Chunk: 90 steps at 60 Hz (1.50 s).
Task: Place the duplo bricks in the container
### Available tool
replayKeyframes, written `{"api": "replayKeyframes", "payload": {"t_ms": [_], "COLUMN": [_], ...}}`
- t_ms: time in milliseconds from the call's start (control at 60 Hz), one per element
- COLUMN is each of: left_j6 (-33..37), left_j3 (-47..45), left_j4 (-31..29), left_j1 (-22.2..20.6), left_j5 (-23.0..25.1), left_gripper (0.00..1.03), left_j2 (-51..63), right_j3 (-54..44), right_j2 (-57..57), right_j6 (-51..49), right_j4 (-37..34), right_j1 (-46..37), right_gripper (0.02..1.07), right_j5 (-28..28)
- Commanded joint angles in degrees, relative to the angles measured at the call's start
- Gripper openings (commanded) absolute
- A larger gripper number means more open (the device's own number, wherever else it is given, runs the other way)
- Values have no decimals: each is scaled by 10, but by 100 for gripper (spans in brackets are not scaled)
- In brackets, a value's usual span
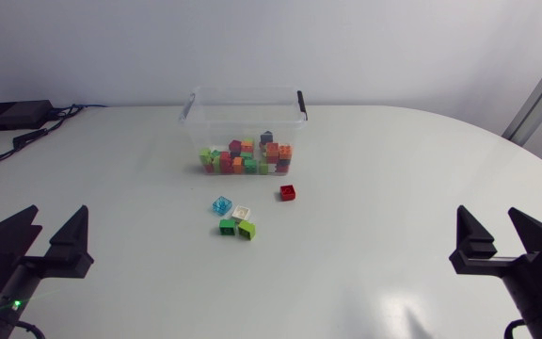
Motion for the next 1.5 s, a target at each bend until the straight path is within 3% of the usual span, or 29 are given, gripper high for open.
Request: {"api": "replayKeyframes", "payload": {"t_ms": [0, 900, 1233, 1483], "left_j6": [-10, -2, -2, -3], "left_j3": [-13, -7, 36, 107], "left_j4": [4, 2, -54, -61], "left_j1": [-3, 0, -9, -15], "left_j5": [-2, -2, -2, -2], "left_gripper": [99, 98, 98, 97], "left_j2": [-5, -6, -2, 111], "right_j3": [-12, -11, 5, 33], "right_j2": [-3, -3, 0, 17], "right_j6": [4, -3, -17, -33], "right_j4": [6, 6, -16, -29], "right_j1": [1, 21, 29, 29], "right_gripper": [103, 102, 102, 102], "right_j5": [-3, -3, -2, -1]}}
